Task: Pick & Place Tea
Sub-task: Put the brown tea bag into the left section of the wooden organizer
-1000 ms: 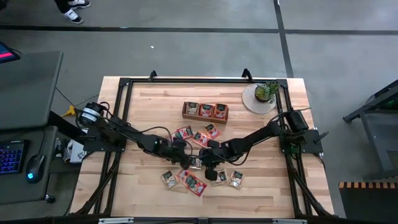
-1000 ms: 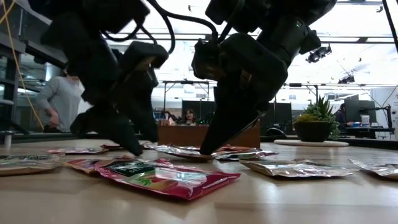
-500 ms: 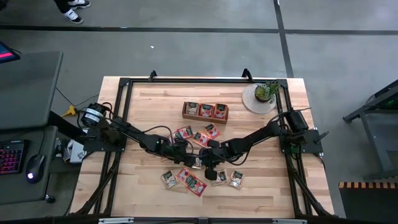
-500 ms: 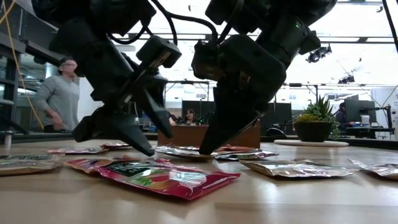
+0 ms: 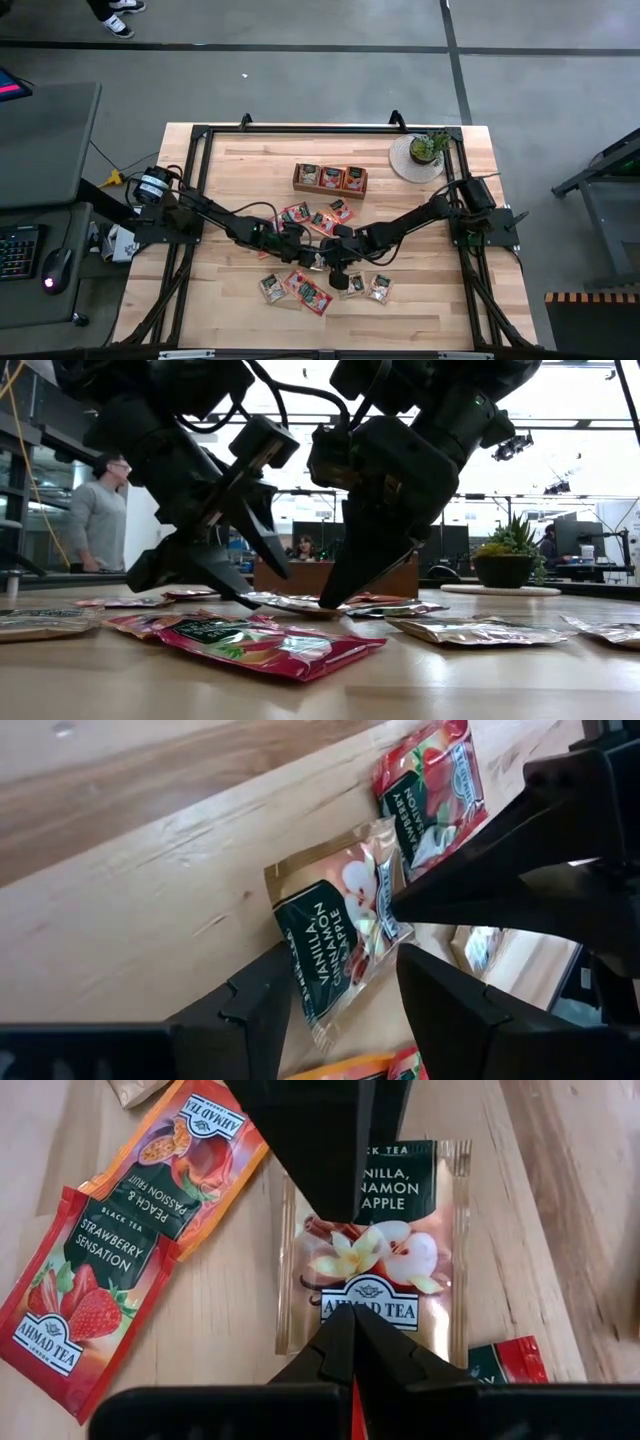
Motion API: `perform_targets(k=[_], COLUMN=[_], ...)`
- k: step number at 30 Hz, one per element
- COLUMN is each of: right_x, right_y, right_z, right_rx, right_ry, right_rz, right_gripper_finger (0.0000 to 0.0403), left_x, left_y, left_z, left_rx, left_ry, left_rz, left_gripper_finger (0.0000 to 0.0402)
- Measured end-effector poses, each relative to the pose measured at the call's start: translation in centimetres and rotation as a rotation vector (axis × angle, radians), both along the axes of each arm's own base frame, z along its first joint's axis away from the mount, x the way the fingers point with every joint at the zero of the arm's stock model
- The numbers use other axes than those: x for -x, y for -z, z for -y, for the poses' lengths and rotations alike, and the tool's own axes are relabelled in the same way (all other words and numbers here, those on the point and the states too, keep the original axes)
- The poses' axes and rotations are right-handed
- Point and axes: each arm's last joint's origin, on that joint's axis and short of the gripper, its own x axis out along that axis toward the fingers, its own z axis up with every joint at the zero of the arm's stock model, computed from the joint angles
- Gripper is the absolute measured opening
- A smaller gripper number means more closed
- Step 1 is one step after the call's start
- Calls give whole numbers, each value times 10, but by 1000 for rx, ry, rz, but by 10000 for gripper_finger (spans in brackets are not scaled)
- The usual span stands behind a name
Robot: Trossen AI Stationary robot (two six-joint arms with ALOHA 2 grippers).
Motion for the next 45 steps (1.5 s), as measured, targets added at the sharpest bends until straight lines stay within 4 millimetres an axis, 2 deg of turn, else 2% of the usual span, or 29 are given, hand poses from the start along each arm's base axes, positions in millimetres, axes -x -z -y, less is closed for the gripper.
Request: perform_targets(k=[5,13,24,27,30,36,45], right_x=[0,0,0,1,2,12,53], right_y=[0,0,-1,-6,-18,-59,-130], right_z=[0,0,0,0,0,4,28], right_rx=[0,0,-3,-6,-1,27,107], right_ry=[0,-1,-3,-8,-15,-6,83], right_rz=[0,2,3,10,43,119,156], right_gripper_finger=[0,0,0,0,0,0,0], left_x=[0,1,1,1,1,1,0], left_y=[0,1,1,1,1,1,-2], left_z=[0,0,-1,0,0,0,-4], left_rx=[-2,-21,-36,-38,-41,-57,-67], left_ry=[0,11,9,12,11,26,97], left_rz=[0,-11,-10,-9,-12,-9,0], left_gripper_finger=[137,13,2,1,1,0,0])
